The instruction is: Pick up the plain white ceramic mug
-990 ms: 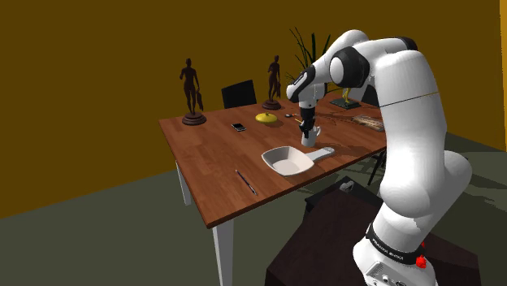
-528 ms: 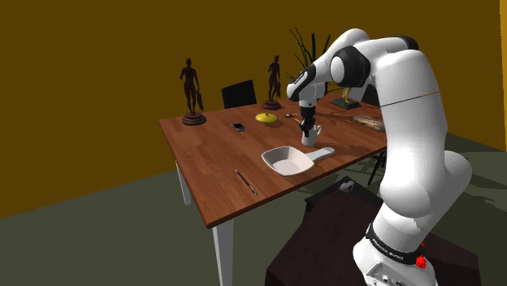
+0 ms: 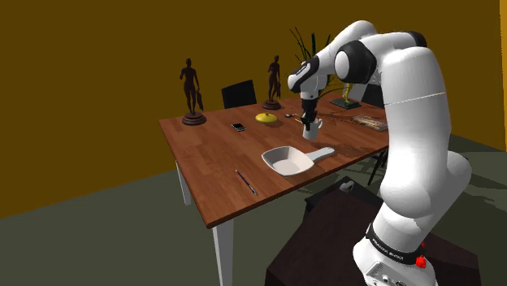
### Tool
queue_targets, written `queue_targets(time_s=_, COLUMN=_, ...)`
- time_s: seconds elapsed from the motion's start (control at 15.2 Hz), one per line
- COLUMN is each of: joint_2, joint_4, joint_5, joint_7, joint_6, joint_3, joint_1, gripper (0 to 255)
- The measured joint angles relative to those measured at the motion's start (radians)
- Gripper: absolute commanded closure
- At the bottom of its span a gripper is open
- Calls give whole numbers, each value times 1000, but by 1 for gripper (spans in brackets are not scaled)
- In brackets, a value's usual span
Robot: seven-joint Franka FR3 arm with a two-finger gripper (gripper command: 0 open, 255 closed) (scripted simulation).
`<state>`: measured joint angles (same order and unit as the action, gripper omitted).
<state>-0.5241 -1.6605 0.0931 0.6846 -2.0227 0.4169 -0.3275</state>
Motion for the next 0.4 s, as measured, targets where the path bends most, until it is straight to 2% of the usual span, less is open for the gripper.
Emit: queue_targets(time_s=0.4, joint_2=37, joint_4=25, joint_5=-14, joint_7=-4, joint_6=59, joint_3=8, joint_1=7, gripper=255)
